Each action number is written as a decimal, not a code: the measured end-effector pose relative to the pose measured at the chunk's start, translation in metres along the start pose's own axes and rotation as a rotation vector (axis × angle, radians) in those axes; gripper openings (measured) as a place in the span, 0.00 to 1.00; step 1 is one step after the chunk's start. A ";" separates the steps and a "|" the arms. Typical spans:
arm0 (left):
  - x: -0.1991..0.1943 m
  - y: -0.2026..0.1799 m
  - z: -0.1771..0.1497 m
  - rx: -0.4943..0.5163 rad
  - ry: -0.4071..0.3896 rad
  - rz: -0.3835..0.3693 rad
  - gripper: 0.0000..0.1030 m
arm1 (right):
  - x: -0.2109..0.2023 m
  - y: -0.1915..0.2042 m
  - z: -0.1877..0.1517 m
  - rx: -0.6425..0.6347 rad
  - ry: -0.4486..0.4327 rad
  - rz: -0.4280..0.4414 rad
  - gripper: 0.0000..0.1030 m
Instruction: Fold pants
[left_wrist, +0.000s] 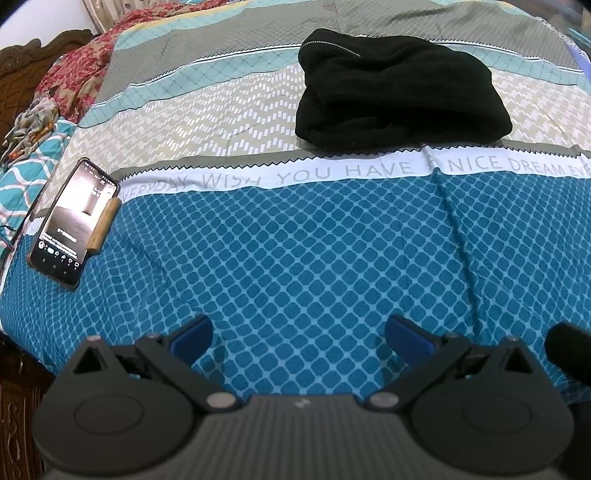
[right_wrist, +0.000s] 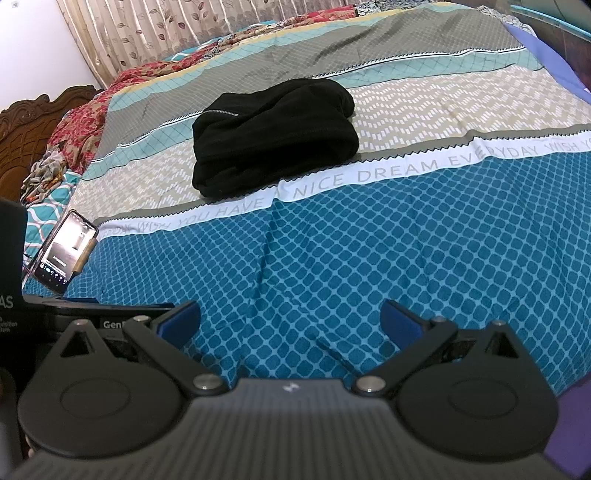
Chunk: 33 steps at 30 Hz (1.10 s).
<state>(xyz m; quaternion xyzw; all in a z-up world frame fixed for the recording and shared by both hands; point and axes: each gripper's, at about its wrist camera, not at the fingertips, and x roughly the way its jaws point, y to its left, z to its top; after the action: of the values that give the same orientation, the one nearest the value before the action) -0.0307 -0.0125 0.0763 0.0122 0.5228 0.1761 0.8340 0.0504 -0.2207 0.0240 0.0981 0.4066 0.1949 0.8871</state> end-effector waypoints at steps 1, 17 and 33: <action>0.000 0.000 0.000 0.000 0.001 0.000 1.00 | 0.000 0.000 0.000 0.000 0.000 0.000 1.00; 0.002 -0.001 -0.001 0.004 0.009 -0.007 1.00 | 0.001 0.000 -0.001 0.003 0.002 0.000 1.00; 0.003 -0.003 0.000 0.016 0.008 -0.023 1.00 | 0.002 -0.001 -0.002 0.001 -0.001 -0.004 1.00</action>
<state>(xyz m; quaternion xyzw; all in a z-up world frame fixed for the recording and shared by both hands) -0.0289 -0.0141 0.0736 0.0120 0.5275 0.1622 0.8339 0.0500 -0.2212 0.0209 0.0981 0.4064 0.1930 0.8877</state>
